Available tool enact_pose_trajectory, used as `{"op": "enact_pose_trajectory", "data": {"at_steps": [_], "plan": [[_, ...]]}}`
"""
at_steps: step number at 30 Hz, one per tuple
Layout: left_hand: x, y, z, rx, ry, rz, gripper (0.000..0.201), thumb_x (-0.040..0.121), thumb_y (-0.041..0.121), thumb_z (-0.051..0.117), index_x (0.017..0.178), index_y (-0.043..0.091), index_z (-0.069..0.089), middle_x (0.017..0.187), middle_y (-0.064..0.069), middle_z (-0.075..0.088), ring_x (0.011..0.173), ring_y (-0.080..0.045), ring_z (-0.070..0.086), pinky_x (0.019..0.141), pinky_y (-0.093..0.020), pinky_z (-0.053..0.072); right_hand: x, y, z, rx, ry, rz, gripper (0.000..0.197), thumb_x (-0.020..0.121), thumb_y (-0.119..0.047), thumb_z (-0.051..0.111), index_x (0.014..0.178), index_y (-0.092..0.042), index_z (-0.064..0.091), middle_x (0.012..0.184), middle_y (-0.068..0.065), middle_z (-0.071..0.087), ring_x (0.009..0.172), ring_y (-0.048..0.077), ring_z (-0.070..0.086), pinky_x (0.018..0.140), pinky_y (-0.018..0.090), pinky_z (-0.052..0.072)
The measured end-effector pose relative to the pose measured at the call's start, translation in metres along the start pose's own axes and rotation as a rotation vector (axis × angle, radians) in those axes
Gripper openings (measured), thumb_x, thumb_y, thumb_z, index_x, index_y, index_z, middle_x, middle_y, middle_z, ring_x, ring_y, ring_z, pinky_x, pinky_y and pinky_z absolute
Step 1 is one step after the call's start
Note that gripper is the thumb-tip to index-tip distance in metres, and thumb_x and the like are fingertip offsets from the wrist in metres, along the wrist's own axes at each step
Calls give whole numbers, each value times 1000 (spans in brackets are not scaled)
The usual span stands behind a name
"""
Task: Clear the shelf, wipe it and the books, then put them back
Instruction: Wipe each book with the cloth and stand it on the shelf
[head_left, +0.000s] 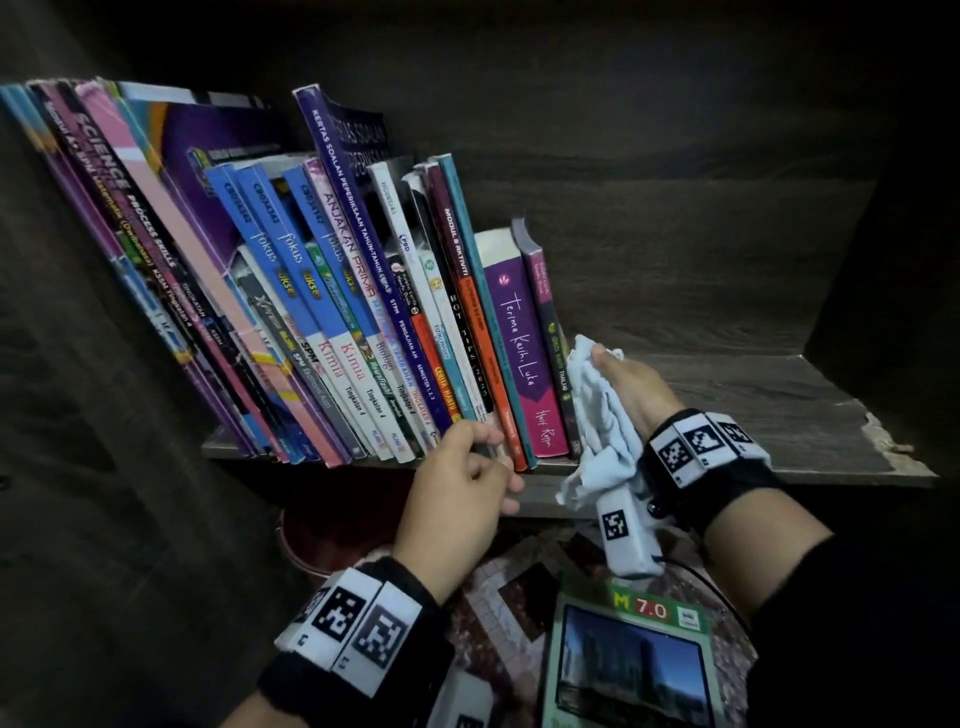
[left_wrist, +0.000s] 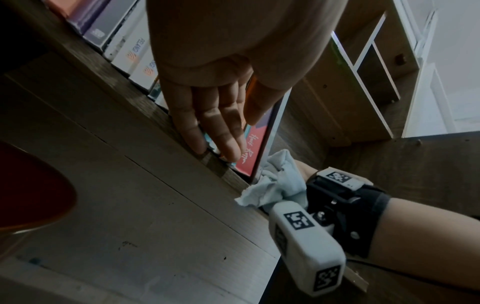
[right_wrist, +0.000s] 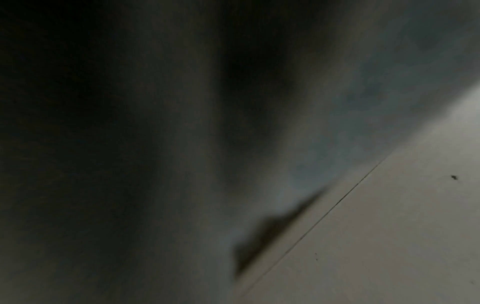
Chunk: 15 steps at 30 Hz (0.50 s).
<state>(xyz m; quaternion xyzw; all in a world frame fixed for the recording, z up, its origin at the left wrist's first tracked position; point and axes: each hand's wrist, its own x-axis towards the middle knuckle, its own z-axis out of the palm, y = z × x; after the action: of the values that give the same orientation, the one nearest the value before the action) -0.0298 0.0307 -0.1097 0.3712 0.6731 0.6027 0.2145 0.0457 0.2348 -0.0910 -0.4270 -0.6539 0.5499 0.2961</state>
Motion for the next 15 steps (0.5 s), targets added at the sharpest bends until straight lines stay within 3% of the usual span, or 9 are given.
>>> {"op": "enact_pose_trajectory", "data": {"at_steps": [3, 5, 8, 10, 12, 14, 15], "plan": [[1, -13, 1, 78, -42, -32, 16, 95, 8, 50, 88, 21, 56, 71, -5, 68, 63, -22, 65, 72, -39, 56, -5, 4, -9, 59, 126, 27, 50, 96, -45, 48, 115, -1, 63, 116, 17, 66, 110, 33, 60, 103, 46, 43], [1, -22, 2, 116, -95, -67, 20, 95, 10, 50, 81, 21, 57, 70, -3, 67, 60, -18, 62, 66, -37, 54, -22, 8, -21, 141, 105, 28, 40, 96, -39, 51, 97, -3, 67, 102, 18, 69, 100, 34, 64, 99, 47, 47], [0, -40, 5, 236, -182, -137, 23, 93, 13, 49, 73, 23, 56, 68, 0, 66, 60, -19, 63, 52, -29, 48, -69, 20, -40, 195, -151, 20, 31, 97, -31, 52, 95, -4, 68, 97, 18, 72, 86, 27, 69, 85, 38, 54], [0, -56, 9, 298, -231, -178, 27, 90, 12, 49, 67, 25, 56, 64, -2, 66, 59, -25, 65, 59, -40, 56, -91, 41, -44, 162, -286, 49, 26, 96, -24, 51, 96, -5, 68, 87, 11, 74, 75, 18, 70, 72, 28, 57], [0, -72, 16, 422, -296, -195, 27, 87, 13, 49, 65, 24, 58, 66, -5, 68, 63, -29, 67, 68, -44, 58, -98, 74, -40, -32, -305, 74, 22, 95, -26, 53, 88, -13, 70, 81, 0, 74, 74, 9, 68, 78, 25, 56], [-3, -86, 25, 599, -354, -212, 20, 88, 15, 49, 73, 19, 62, 80, -6, 71, 76, -27, 67, 74, -37, 56, -96, 112, -38, -262, -254, 73, 23, 95, -34, 53, 89, -18, 68, 92, -3, 71, 88, 11, 64, 94, 33, 47], [-4, -93, 30, 661, -371, -223, 18, 90, 17, 48, 77, 17, 62, 87, -7, 71, 82, -27, 66, 76, -33, 54, -97, 129, -36, -290, -228, 87, 25, 96, -36, 52, 98, -17, 67, 104, -1, 69, 97, 14, 61, 97, 33, 42]]}}
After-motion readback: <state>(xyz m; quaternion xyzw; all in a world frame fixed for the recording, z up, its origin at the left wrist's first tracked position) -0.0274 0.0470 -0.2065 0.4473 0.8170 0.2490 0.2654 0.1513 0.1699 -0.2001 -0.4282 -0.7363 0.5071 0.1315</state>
